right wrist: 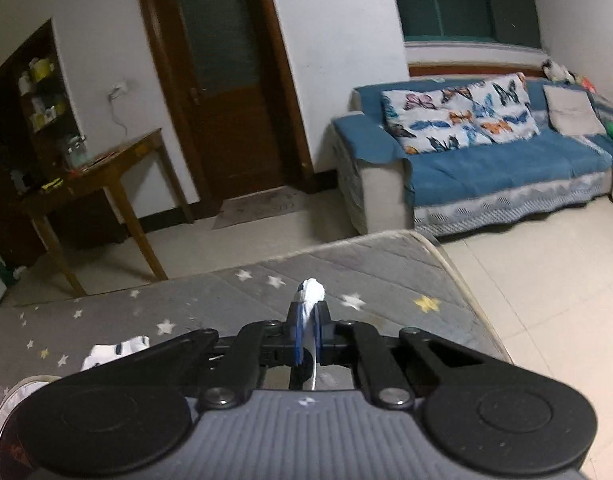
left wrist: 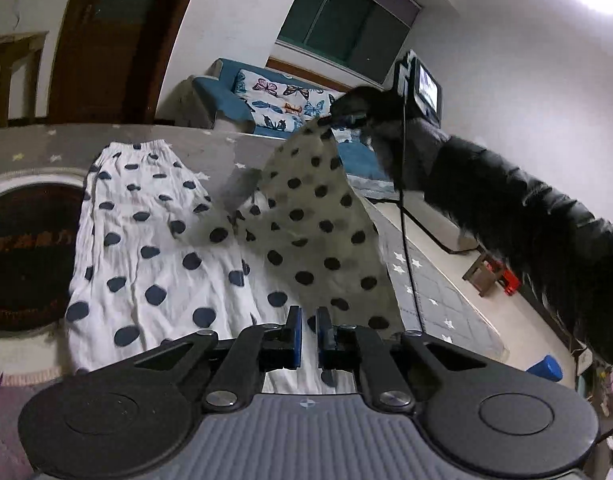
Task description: Fold clothes
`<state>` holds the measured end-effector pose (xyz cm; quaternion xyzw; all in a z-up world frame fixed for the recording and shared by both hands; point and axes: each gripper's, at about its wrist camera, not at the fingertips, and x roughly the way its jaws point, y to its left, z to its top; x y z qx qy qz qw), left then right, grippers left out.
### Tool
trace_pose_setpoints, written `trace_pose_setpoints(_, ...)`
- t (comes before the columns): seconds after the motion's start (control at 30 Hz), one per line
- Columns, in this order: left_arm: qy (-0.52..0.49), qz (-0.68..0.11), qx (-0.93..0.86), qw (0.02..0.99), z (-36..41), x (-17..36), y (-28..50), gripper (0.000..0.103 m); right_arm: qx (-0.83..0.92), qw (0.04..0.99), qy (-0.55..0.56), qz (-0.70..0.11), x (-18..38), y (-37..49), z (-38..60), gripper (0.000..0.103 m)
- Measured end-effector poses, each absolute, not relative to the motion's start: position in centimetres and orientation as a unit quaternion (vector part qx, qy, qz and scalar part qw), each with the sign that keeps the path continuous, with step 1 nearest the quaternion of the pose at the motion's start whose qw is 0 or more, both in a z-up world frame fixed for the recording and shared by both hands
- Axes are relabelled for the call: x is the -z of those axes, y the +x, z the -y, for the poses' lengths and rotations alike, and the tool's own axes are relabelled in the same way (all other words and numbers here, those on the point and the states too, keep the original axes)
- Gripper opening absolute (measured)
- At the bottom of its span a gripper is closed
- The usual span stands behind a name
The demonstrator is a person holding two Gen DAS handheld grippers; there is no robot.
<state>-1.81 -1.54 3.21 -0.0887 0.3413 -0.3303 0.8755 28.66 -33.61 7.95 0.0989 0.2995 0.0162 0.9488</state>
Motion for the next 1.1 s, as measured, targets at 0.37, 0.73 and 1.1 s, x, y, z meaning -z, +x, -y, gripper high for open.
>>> trace_pose_setpoints(0.37, -0.035, -0.359, 0.396, 0.844, 7.2, -1.7, -3.3, 0.023, -0.022, 0.952, 0.05, -0.3, -9.8, 28.4, 32.2, 0.005)
trace_pose_setpoints(0.73, 0.09, -0.375, 0.396, 0.834, 15.7, 1.1, -3.2, 0.045, -0.024, 0.946, 0.071, -0.316, -6.9, 27.5, 37.5, 0.005)
trace_pose_setpoints(1.1, 0.024, -0.394, 0.374, 0.839, 12.6, -0.4, -0.6, 0.006, -0.041, 0.945, 0.081, -0.314, -7.0, 28.3, 36.8, 0.005)
